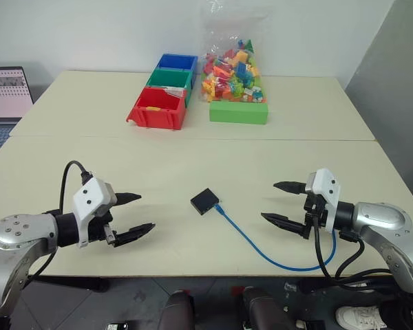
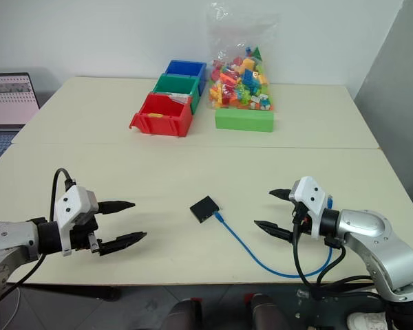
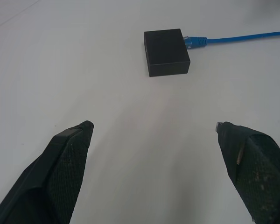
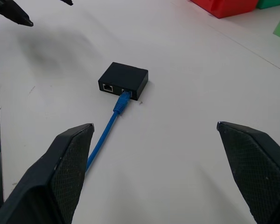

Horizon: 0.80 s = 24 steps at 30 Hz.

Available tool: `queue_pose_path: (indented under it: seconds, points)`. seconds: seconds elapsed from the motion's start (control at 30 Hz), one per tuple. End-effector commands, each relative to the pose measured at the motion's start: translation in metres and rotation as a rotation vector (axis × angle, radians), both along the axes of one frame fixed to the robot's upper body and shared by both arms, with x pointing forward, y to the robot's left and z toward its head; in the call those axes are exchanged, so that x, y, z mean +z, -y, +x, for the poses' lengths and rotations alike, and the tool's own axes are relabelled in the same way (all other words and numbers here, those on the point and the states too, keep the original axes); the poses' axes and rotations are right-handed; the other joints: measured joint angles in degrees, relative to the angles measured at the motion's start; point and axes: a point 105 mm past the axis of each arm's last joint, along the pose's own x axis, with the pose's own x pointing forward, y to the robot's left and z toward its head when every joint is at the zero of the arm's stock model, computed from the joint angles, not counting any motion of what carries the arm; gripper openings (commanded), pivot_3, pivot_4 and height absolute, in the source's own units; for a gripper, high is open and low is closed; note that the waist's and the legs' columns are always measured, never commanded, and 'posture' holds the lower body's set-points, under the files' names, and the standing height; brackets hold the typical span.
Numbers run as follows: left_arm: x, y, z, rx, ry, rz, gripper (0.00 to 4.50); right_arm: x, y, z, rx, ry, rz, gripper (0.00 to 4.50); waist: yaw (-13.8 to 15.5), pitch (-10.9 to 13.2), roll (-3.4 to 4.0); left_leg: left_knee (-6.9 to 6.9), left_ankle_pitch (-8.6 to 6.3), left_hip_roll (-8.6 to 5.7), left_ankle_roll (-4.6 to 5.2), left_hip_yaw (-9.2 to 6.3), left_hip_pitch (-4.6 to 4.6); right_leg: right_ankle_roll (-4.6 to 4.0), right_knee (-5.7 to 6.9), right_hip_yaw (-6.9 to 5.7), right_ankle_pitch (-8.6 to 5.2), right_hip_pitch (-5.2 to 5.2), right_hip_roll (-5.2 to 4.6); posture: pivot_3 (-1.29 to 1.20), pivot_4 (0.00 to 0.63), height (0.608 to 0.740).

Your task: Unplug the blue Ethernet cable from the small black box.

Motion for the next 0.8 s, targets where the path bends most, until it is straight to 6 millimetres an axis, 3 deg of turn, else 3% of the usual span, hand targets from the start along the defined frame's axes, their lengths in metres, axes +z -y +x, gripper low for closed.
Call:
queue_pose_path:
  seconds: [0.03,0.53,0.8]
  points:
    - [0.017,0.005,0.001,-0.018,0.074,-0.026,4.50,0.009,-0.002,-0.001,0.022,0.041,0.008,4.47,0.0,0.0,0.00,0.00,0.00,0.00,0.00,0.00,0.00,0.00,0.00,0.00,0.00,0.00,0.00,0.00,0.150,0.740]
    - [0.007,0.007,0.000,-0.031,0.064,0.021,4.50,0.005,-0.009,-0.001,0.027,0.033,-0.001,4.47,0.1,0.0,0.00,0.01,0.00,0.00,0.00,0.00,0.00,0.00,0.00,0.01,0.00,0.00,0.00,0.00,0.150,0.740]
    - [0.006,0.023,-0.007,-0.147,0.060,-0.042,4.50,-0.031,-0.059,0.016,-0.038,0.011,0.013,4.47,-0.3,0.0,-0.01,0.01,0.00,0.01,0.00,-0.01,0.01,-0.01,0.03,0.02,0.00,-0.01,0.02,0.00,0.150,0.740]
